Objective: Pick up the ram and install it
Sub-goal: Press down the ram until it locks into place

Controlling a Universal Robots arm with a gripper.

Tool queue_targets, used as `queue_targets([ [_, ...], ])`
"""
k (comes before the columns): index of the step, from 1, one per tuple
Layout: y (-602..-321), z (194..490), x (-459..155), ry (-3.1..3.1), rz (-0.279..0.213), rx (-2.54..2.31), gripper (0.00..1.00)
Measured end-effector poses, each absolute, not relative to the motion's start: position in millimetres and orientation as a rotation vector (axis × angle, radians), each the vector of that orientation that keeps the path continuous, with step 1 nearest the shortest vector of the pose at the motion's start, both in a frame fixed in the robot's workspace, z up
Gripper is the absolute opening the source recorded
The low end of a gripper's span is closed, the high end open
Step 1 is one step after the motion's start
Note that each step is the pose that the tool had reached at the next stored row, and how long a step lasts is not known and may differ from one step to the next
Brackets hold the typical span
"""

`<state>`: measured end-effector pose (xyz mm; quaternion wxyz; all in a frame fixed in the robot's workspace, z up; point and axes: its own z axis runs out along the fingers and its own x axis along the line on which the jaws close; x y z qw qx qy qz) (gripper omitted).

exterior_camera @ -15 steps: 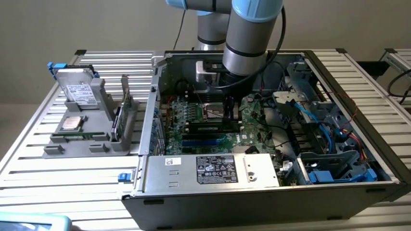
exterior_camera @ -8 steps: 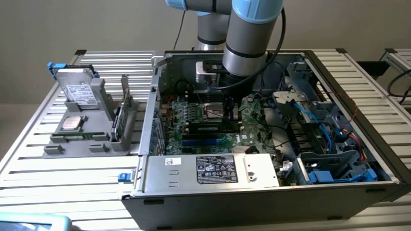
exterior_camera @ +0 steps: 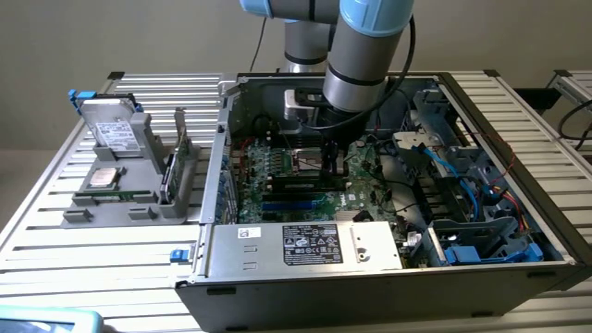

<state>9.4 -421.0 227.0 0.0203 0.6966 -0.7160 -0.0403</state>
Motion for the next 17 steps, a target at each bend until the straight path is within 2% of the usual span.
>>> queue_targets([
  [9, -421.0, 223.9, 9.5, -2.219, -0.129, 2.159, 0.11],
  [17, -420.6, 236.5, 1.4, -2.215, -0.116, 2.154, 0.11],
])
